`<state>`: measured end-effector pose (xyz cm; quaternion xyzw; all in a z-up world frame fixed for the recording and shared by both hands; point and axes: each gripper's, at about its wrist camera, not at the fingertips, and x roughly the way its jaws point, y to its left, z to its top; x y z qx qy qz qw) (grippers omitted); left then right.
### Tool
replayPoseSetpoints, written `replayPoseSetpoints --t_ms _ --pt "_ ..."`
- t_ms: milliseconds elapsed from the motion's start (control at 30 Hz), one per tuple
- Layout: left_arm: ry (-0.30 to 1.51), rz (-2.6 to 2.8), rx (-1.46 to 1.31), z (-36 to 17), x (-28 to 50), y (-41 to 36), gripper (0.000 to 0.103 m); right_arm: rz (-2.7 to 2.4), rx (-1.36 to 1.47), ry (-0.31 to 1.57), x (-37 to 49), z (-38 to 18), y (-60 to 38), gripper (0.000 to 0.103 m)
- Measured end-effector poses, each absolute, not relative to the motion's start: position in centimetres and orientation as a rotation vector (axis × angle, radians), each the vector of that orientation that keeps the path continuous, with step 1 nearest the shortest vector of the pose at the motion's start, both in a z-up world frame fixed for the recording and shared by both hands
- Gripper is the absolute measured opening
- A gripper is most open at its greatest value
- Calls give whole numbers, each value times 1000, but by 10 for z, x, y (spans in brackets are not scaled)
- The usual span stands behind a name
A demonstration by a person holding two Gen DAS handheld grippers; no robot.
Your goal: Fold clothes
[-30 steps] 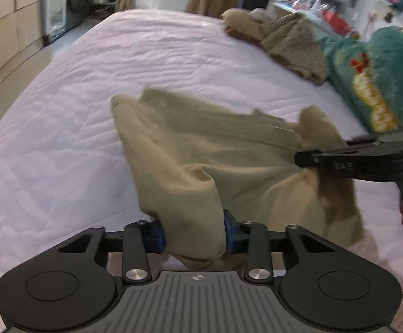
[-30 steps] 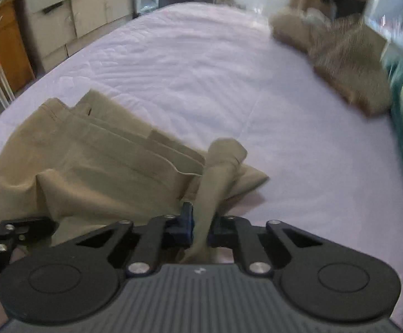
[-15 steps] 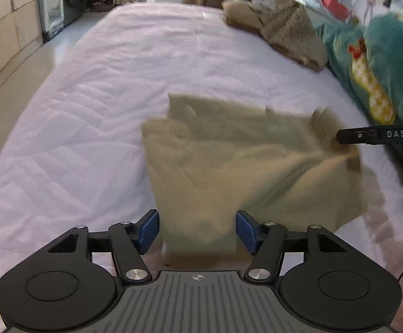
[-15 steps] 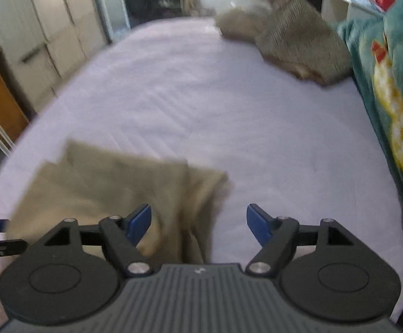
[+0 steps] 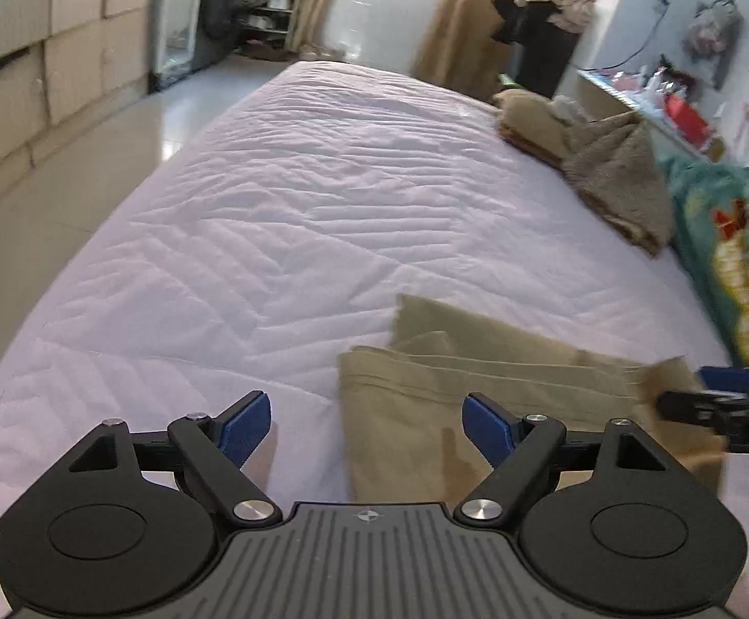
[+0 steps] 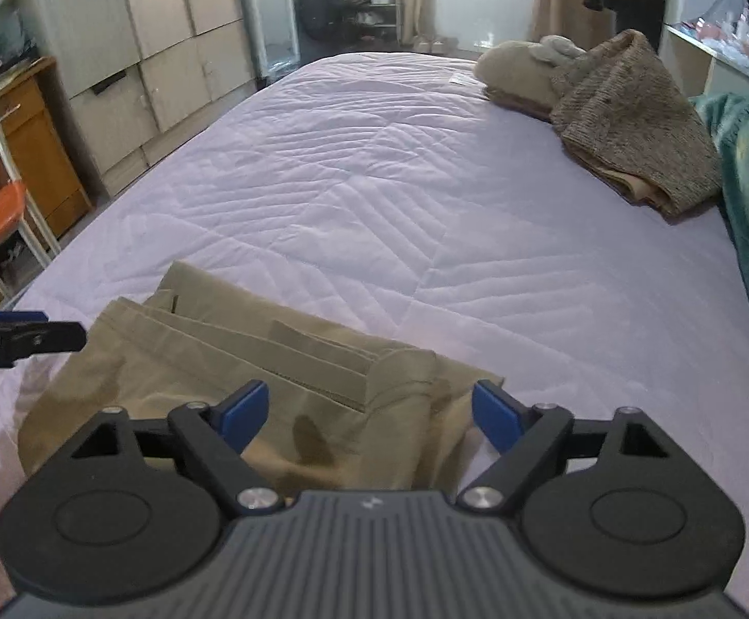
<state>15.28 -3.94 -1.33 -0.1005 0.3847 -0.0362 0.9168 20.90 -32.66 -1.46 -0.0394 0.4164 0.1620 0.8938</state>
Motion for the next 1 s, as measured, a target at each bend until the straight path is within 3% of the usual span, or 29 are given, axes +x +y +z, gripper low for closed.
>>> replayPoseSetpoints --t_ms 33,100,167,267,333,400,500,1000 --pt "782 -74 -197 -16 154 -40 83 344 -95 856 210 -17 -325 69" --pt "759 -88 -180 -20 156 -45 83 332 -138 866 212 -23 -322 28" --pt "743 -92 -171 -25 159 -50 83 329 -161 869 213 -29 -321 14" --pt "748 -88 -176 -36 162 -53 79 340 -156 866 210 -34 -325 12" --pt "728 -107 -171 -39 160 -57 67 340 -162 862 206 -34 -327 12" --pt "682 -132 -128 -38 155 -65 49 341 -174 856 202 -35 -327 12" --pt "653 -174 -132 -32 150 -72 41 350 -173 868 197 -33 -326 12" --pt "660 -237 -111 -8 124 -73 40 267 -100 951 181 -23 -315 4"
